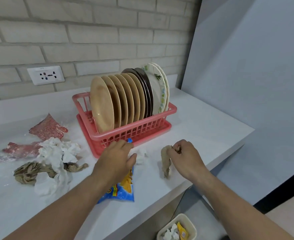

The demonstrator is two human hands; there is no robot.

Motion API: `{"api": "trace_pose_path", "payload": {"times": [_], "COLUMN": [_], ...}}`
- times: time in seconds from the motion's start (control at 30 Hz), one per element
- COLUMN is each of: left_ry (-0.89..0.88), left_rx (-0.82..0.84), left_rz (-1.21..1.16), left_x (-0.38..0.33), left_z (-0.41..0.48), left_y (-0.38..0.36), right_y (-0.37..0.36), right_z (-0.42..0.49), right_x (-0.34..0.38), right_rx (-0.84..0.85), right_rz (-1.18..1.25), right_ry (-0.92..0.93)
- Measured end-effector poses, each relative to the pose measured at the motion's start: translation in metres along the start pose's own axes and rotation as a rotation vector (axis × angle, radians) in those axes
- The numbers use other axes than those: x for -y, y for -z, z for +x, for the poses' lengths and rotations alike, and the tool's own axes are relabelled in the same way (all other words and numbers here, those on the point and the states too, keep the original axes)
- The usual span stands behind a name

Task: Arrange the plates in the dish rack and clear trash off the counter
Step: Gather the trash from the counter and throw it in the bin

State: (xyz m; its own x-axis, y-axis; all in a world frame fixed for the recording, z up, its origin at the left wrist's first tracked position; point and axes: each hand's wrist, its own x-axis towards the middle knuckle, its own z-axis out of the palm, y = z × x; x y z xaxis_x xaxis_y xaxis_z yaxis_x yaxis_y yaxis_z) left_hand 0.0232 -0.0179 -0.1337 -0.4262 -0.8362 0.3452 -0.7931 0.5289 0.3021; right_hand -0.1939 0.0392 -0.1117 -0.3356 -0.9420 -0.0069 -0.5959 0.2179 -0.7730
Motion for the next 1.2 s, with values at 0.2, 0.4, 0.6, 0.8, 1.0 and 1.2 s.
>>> {"api": "trace_pose_path", "payload": {"times": [0.2, 0.4, 0.6, 0.8, 1.0, 1.2], "left_ry": [0.068, 0.015, 0.104, 0.063, 0.178, 0.264], "left_rx": [0.314, 0.421, 0.178, -0.042, -0.117, -0.187], "left_rz": [0.361, 0.474, 0.124, 0.11, 0.059, 0.028], "left_x": [-0.024, -0.038, -0.043, -0.015, 0.005, 0.023], "left_z": [0.032, 0.033, 0.032, 0.013, -0.015, -0.032], "left_y": [-0.022, -0.047, -0.026, 0.011, 0.028, 0.034], "right_y": [-0.004, 0.007, 0.003, -0.054, -0.094, -0.118], "right_z": [0.013, 0.027, 0.044, 0.064, 0.075, 0.082], "right_x": [-0.017, -0.034, -0.017, 0.01, 0.039, 0.045], "right_rx": [0.029, 0.128, 0.179, 0.296, 0.146, 0.108], "right_rz": [-0.064, 0.085, 0.123, -0.05, -0.113, -0.091], "right_ry": [0.006, 0.004, 0.09, 0.181, 0.185, 0.075]}}
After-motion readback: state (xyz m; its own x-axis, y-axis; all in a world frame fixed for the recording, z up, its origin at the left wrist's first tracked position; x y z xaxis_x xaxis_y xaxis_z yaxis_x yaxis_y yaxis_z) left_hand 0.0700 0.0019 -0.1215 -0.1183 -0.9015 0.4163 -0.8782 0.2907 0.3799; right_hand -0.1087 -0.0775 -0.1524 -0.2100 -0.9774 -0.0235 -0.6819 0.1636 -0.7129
